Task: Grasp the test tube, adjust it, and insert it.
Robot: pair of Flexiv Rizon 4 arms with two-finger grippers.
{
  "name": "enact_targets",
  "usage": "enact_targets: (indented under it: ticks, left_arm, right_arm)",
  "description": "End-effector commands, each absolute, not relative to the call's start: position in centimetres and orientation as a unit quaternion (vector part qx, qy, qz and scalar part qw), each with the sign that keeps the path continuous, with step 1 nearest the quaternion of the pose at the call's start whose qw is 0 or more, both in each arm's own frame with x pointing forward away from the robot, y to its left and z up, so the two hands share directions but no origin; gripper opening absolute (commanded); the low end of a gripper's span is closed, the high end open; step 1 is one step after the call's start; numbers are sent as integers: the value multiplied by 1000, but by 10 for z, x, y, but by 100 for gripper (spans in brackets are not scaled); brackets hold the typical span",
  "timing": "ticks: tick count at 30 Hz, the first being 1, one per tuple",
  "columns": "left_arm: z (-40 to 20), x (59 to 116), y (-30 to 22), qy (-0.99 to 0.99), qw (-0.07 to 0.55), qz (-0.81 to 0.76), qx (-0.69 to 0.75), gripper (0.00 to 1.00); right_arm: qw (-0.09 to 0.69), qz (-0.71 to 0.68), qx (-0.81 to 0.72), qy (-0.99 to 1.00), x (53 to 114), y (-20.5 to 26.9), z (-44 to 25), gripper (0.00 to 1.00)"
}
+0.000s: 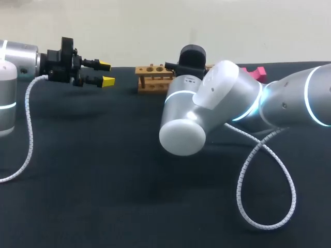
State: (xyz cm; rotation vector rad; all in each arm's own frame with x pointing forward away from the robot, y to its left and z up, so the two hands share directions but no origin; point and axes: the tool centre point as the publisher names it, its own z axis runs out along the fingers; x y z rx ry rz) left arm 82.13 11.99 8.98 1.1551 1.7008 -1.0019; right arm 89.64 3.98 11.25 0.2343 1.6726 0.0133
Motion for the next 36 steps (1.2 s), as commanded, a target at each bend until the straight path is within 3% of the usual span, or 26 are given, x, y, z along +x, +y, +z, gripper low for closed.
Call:
enact_targets:
  ticks: [1, 5, 8, 9, 11, 13, 36]
  left_arm:
    - [89, 819, 120, 677, 418, -397, 459, 100]
    - [89, 819, 120, 677, 418, -397, 459, 100]
    - [89, 819, 120, 677, 418, -397, 459, 100]
    - [89, 819, 120, 677, 418, -397, 459, 100]
    - [89, 819, 120, 677, 418, -397, 459, 100]
    - [89, 819, 120, 677, 418, -397, 459, 100]
    - [89, 819, 120, 677, 418, -397, 459, 100]
  right_arm:
    - [664, 4, 103, 741, 894, 39, 113, 41]
    - [663, 4, 102, 742, 893, 38, 114, 53]
    - [663, 4, 103, 742, 891, 39, 115, 52]
    - [663, 4, 103, 742, 891, 39, 115, 59]
    - [662, 4, 104, 743, 890, 39, 116, 90]
    - [660, 4, 104, 744, 887, 38, 116, 100]
    - [657, 60, 42, 750, 811, 29, 142, 100]
